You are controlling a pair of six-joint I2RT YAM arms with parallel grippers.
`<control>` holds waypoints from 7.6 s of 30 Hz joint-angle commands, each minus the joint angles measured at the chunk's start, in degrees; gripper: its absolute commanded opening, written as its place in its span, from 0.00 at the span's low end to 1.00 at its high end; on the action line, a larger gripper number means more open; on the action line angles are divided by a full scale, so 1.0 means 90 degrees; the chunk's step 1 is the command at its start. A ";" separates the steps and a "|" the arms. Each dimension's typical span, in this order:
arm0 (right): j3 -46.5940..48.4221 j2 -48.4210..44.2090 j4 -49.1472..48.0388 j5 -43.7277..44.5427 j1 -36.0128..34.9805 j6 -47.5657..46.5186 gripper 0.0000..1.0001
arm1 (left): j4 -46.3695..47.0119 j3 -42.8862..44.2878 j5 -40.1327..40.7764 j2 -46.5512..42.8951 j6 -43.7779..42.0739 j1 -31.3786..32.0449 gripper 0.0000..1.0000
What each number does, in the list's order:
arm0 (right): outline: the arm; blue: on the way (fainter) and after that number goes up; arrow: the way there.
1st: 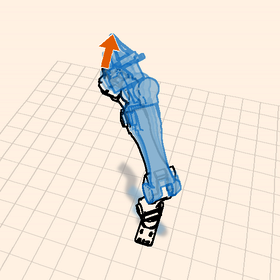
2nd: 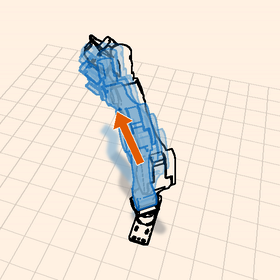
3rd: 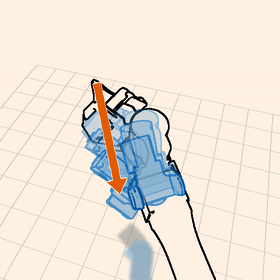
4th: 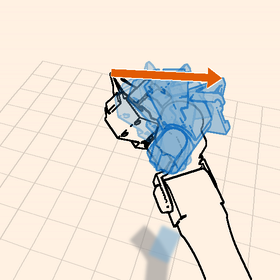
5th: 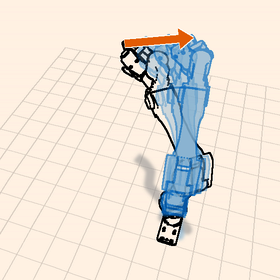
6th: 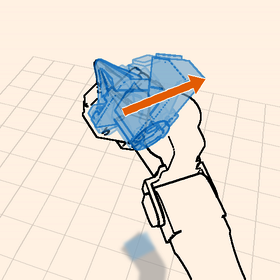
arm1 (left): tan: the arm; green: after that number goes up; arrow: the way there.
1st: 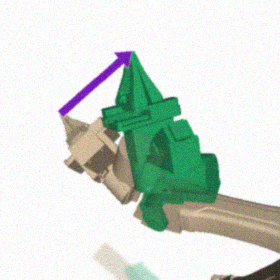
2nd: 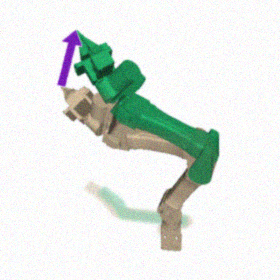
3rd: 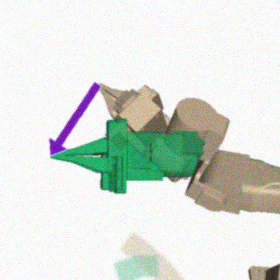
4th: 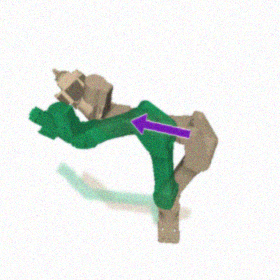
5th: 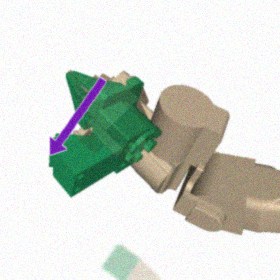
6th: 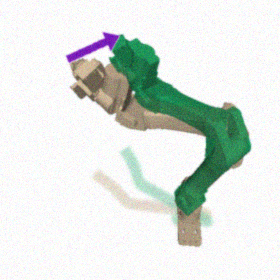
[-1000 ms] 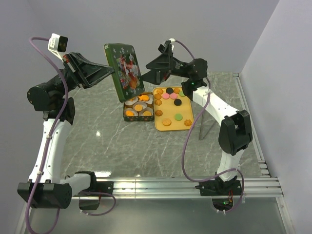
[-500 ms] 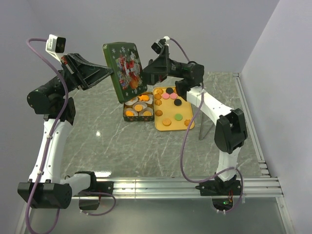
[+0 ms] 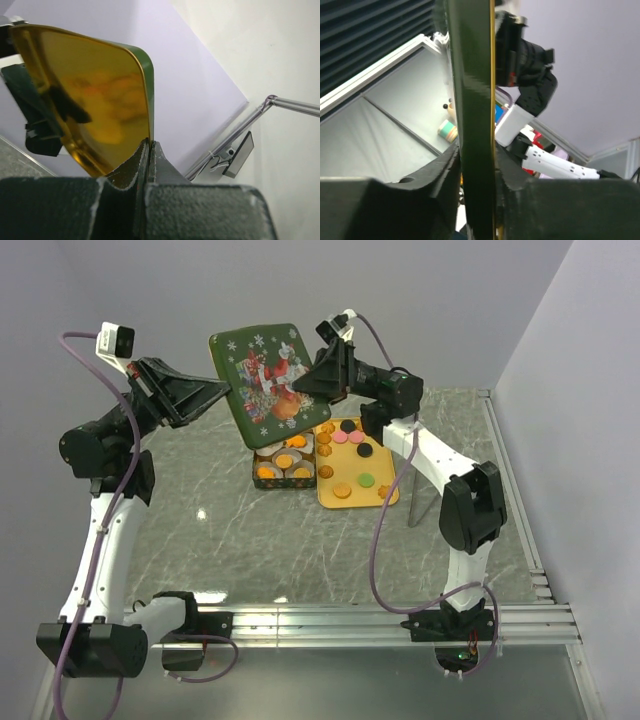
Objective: Pack the cookies
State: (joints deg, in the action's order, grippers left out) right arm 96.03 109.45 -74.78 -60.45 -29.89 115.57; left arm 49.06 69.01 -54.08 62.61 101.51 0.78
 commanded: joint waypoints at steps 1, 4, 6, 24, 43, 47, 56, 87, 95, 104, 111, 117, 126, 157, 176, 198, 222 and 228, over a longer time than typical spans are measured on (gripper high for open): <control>-0.0025 -0.0442 -0.1300 -0.0022 -0.0087 0.1661 0.26 | -0.0605 -0.0022 -0.0045 -0.0150 -0.0613 0.0051 0.03; -0.0152 -0.0491 -0.1290 -0.0041 -0.0087 0.1641 0.25 | -0.1270 -0.0031 -0.0045 -0.0160 -0.0946 0.0051 0.18; -0.0220 -0.0510 -0.1242 -0.0090 -0.0097 0.1574 0.25 | -0.1659 -0.0051 -0.0045 -0.0150 -0.1093 0.0051 0.28; -0.0953 -0.1447 0.3335 -0.0169 0.0410 -0.2135 0.00 | -0.5225 0.0301 0.0335 0.0299 -0.3875 -0.0018 0.72; -0.0504 -0.0609 0.8512 0.1647 0.1183 -0.5926 0.00 | -0.7412 -0.0091 0.2707 0.1469 -0.6346 -0.0018 0.99; 0.0109 0.0074 0.8719 0.1882 0.0959 -0.6229 0.00 | -0.7833 0.0202 0.3001 0.1851 -0.6923 -0.0018 0.99; 0.1294 0.1238 0.9110 0.2029 0.0557 -0.6464 0.00 | -0.8097 0.0515 0.3539 0.3082 -0.7754 -0.0018 0.99; 0.0951 0.1500 0.8779 0.2204 0.0128 -0.6318 0.00 | -0.7414 -0.0149 0.3745 0.3335 -0.7539 0.0021 0.96; 0.1390 0.2106 0.8485 0.2253 0.0010 -0.5869 0.00 | -0.6936 0.0056 0.3207 0.4068 -0.7364 0.0041 0.93; 0.1293 0.2331 0.8143 0.2605 -0.0038 -0.5624 0.00 | -0.6633 0.0456 0.2661 0.5006 -0.7159 0.0060 0.81; 0.0883 0.2234 0.8036 0.2790 -0.0097 -0.5673 0.00 | -0.6769 0.0964 0.2494 0.5543 -0.7149 0.0119 0.61; 0.0542 0.2019 0.8250 0.2927 -0.0107 -0.5946 0.00 | -0.6730 0.0926 0.2484 0.5651 -0.7187 0.0236 0.52; -0.0005 0.1706 0.8376 0.3034 -0.0048 -0.6142 0.00 | -0.6769 0.0847 0.2533 0.5632 -0.7246 0.0353 0.50; -0.1011 0.1394 0.8319 0.3084 0.0421 -0.6083 0.21 | -0.6701 0.0769 0.2358 0.5905 -0.7305 0.0460 0.56; -0.0914 0.1277 0.9051 0.3356 0.0645 -0.6629 0.76 | -0.6505 0.0730 0.2025 0.5983 -0.7090 0.0578 0.53; -0.1120 0.0505 1.0458 0.4070 0.1231 -0.7743 0.72 | -0.6857 0.1082 0.2210 0.5963 -0.7187 0.0695 0.52; -0.0504 0.1657 0.9511 0.2859 0.1153 -0.7021 0.68 | -0.8194 0.2507 0.3147 0.6363 -0.7393 0.1359 0.69; -0.0348 0.1716 0.9471 0.2742 0.1095 -0.6952 0.67 | -0.8867 0.3064 0.3548 0.6569 -0.7422 0.1466 0.77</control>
State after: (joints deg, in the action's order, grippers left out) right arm 89.38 123.94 12.86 -33.15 -19.00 52.01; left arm -27.62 92.53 -23.22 120.84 35.09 12.51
